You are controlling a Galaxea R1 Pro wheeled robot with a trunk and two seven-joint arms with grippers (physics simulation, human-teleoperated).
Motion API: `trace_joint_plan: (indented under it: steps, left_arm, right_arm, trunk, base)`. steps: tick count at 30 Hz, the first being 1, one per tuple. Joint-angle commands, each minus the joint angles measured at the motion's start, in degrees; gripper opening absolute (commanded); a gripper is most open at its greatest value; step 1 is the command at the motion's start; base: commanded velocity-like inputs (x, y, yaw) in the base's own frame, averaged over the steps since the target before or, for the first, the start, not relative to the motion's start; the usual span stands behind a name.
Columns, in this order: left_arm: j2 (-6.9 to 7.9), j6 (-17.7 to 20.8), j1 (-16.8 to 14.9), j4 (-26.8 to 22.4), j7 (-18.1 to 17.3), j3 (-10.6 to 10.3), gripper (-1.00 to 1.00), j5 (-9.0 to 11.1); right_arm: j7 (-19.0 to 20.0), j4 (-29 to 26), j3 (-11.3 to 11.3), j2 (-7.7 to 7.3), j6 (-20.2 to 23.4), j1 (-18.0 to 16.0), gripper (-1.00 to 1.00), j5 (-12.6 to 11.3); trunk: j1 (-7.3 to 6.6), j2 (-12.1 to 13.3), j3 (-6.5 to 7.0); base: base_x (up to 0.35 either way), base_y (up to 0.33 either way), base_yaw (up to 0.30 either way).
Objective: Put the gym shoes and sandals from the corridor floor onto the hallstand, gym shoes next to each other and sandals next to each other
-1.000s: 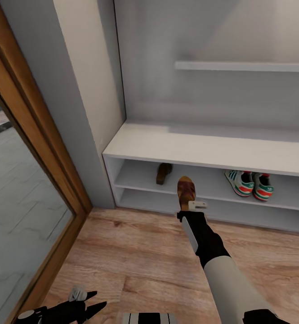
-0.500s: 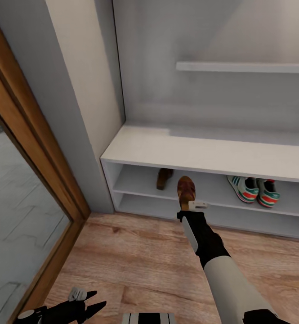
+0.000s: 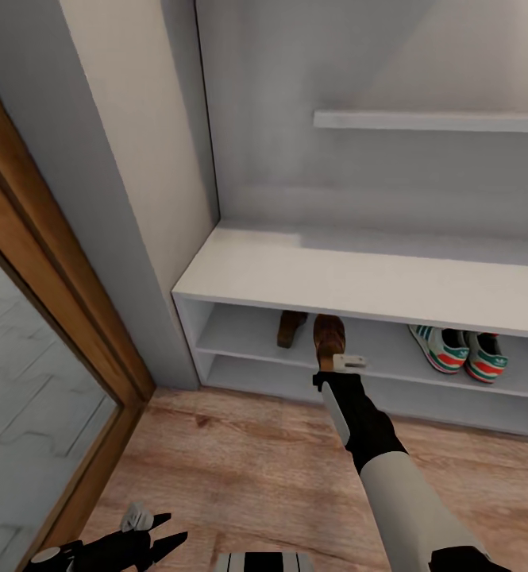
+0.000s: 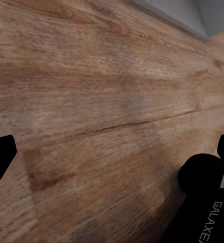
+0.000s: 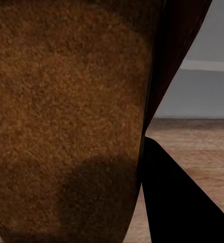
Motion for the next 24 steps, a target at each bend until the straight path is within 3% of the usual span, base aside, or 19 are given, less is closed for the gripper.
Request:
trace_joint_plan:
  steps: [1,10,24]
  left_arm:
    - [-0.06,-0.1,0.0,0.0,-0.3,0.5,1.00,-0.6]
    - [-0.06,-0.1,0.0,0.0,-0.3,0.5,1.00,-0.6]
    - [-0.06,-0.1,0.0,0.0,-0.3,0.5,1.00,-0.6]
  right_arm:
    - [-0.6,-0.1,0.1,0.00,0.2,0.0,-1.00,-0.5]
    - [-0.6,-0.1,0.0,0.00,0.2,0.0,-1.00,-0.4]
    - [-0.6,0.1,-0.1,0.00,0.2,0.0,-1.00,-0.3]
  trunk:
    - [0.00,0.0,-0.04]
    - [0.00,0.0,-0.04]
    - [0.00,0.0,-0.04]
  base:
    - [0.198,0.000,0.000]
    - [0.287,0.000,0.000]
    - [0.074,0.000,0.000]
